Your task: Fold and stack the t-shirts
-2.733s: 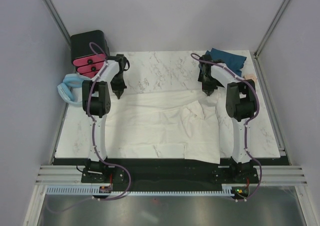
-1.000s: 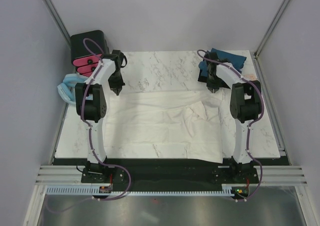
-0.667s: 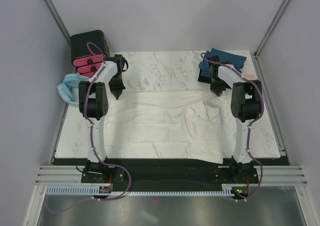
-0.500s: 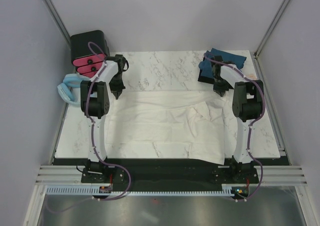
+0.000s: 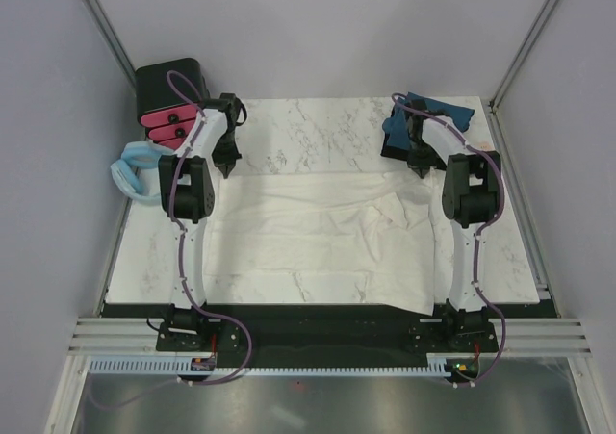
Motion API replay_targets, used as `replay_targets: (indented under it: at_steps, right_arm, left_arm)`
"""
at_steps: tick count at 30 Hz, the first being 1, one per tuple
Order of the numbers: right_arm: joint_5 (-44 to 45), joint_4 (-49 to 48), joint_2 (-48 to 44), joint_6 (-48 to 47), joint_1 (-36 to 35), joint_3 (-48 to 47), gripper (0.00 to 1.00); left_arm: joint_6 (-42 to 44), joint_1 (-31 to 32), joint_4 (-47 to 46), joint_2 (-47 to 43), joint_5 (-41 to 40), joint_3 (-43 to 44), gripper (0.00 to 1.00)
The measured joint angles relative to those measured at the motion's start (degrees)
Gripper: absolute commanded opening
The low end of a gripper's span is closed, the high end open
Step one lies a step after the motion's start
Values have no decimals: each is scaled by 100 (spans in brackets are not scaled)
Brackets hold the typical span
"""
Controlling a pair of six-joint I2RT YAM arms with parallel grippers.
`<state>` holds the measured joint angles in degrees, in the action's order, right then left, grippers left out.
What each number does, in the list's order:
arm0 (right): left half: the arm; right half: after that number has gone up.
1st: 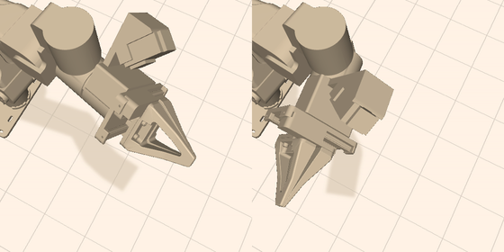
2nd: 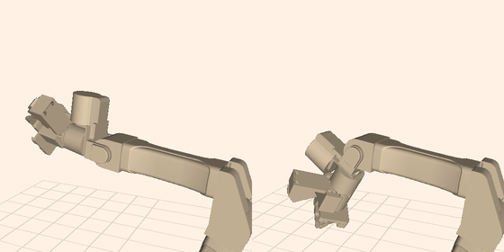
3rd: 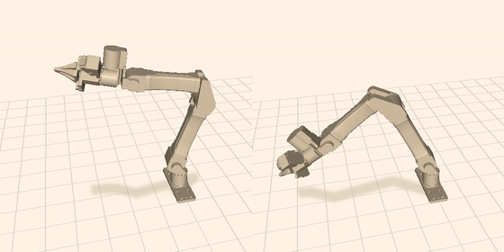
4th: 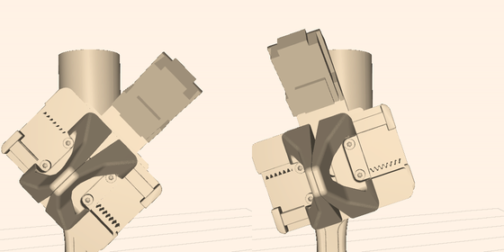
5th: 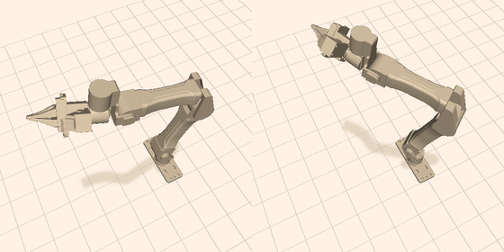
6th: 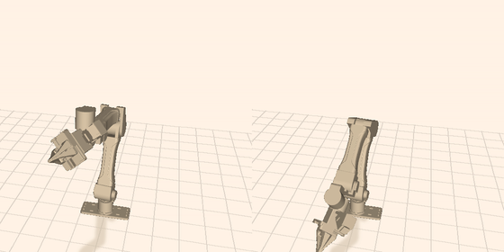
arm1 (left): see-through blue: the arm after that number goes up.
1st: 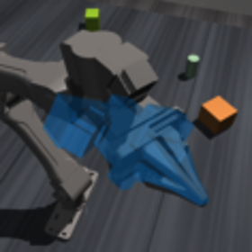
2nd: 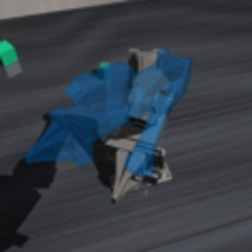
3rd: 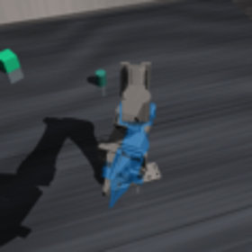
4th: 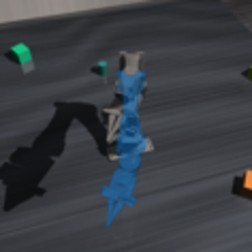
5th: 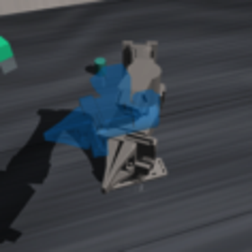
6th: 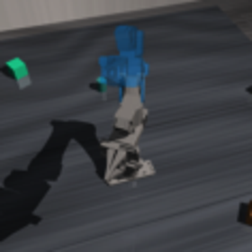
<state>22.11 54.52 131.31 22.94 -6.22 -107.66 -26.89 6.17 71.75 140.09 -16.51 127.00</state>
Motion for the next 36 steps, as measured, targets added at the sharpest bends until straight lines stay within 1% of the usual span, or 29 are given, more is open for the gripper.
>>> replay_targets:
  at_steps: [4, 7, 8, 10, 11, 12, 15, 19, 20, 21, 23, 24, 27, 30, 31, 34, 36]
  right_arm:
    - [-168, 81, 240, -13, 0, -494, 0]
    - [-271, 83, 273, -39, 0, -636, 20]
    - [-299, 74, 256, -79, 0, -640, 23]
    - [-367, 44, 181, -129, 0, -592, 26]
    - [-426, -11, 85, -164, 0, -490, 31]
    - [-461, -33, -44, -177, 0, -378, 32]
    - [-737, -216, -861, -225, 0, 332, 32]
    - [-1292, -402, -1996, -278, 0, 911, 33]
    - [-1453, -481, -2262, -280, 0, 1097, 39]
    - [-1622, -535, -2487, -286, 0, 1279, 42]
    - [-1993, -697, -2778, -317, 0, 1679, 40]
    - [-2227, -780, -2850, -343, -13, 1919, 40]
    - [-2658, -922, -2826, -352, -52, 2413, 48]
    - [-2966, -984, -2789, -376, -111, 2789, 49]
    - [-3047, -1034, -2785, -380, -122, 2898, 50]
    - [-3257, -1200, -2774, -389, -168, 3158, 59]
    - [-3329, -1296, -2774, -400, -181, 3283, 60]
  left_arm:
    - [-39, 0, 37, 103, 4, 114, 2]
    - [-79, 0, 63, 127, 4, 120, 2]
    - [-94, 0, 63, 127, 4, 120, 2]
    - [-109, 0, 59, 125, 4, 120, 7]
    - [-116, 0, 52, 120, 7, 116, 8]
    - [-118, 0, 31, 92, 9, 94, 10]
    - [-122, 0, -229, -345, 103, -455, 10]
    - [-122, 9, -450, -1222, 223, -1086, 9]
    - [-120, 20, -498, -1460, 236, -1211, 9]
    - [-120, 31, -540, -1700, 247, -1342, 9]
    - [-118, 35, -629, -2041, 254, -1574, 8]
    - [-114, 44, -654, -2218, 251, -1746, 8]
    - [-111, 59, -684, -2450, 256, -2127, 8]
    - [-111, 72, -702, -2509, 278, -2452, 8]
    - [-111, 74, -704, -2509, 297, -2514, 8]
    - [-109, 111, -713, -2520, 313, -2575, 7]
    - [-109, 142, -721, -2559, 313, -2586, 7]
